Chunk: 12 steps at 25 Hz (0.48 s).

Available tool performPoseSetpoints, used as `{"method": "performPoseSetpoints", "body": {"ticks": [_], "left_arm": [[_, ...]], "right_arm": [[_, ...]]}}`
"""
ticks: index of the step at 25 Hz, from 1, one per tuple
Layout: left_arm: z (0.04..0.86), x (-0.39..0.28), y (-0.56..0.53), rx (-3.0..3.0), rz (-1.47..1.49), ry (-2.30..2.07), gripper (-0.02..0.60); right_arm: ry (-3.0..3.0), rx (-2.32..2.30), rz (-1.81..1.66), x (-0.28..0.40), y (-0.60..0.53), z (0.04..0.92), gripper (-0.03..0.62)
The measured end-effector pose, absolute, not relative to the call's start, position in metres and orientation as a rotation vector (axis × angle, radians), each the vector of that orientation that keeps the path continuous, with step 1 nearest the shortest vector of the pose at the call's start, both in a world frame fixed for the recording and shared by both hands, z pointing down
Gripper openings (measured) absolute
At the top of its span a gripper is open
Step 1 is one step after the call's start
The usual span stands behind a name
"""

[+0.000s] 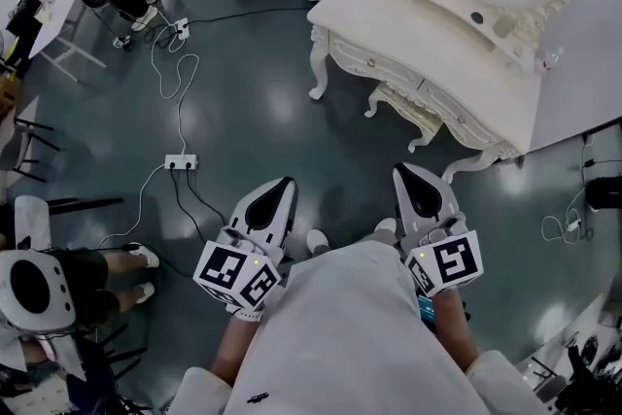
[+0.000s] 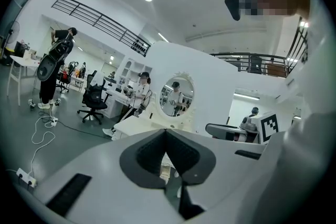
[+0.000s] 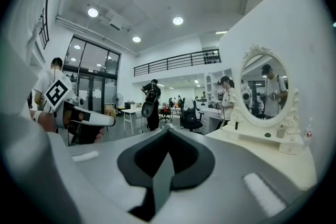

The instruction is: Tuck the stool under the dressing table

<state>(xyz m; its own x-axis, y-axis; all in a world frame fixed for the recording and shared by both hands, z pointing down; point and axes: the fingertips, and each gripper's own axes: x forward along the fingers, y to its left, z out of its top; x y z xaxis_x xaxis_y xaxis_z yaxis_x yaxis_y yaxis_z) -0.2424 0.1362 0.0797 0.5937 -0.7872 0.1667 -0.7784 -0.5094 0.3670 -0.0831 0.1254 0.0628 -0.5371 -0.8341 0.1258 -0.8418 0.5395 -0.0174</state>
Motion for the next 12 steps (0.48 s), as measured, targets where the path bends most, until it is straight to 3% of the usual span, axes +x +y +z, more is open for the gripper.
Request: {"method": "performPoseSetpoints", "body": {"ticks": [12], "left_arm": [[0.0803, -0.2375, 0.1373, 2.436, -0.020, -1.229, 0.009]], "right_arm": [[-2.658, 1.461, 0.134, -0.0848, 0.1257, 0.0660, 0.009]]}}
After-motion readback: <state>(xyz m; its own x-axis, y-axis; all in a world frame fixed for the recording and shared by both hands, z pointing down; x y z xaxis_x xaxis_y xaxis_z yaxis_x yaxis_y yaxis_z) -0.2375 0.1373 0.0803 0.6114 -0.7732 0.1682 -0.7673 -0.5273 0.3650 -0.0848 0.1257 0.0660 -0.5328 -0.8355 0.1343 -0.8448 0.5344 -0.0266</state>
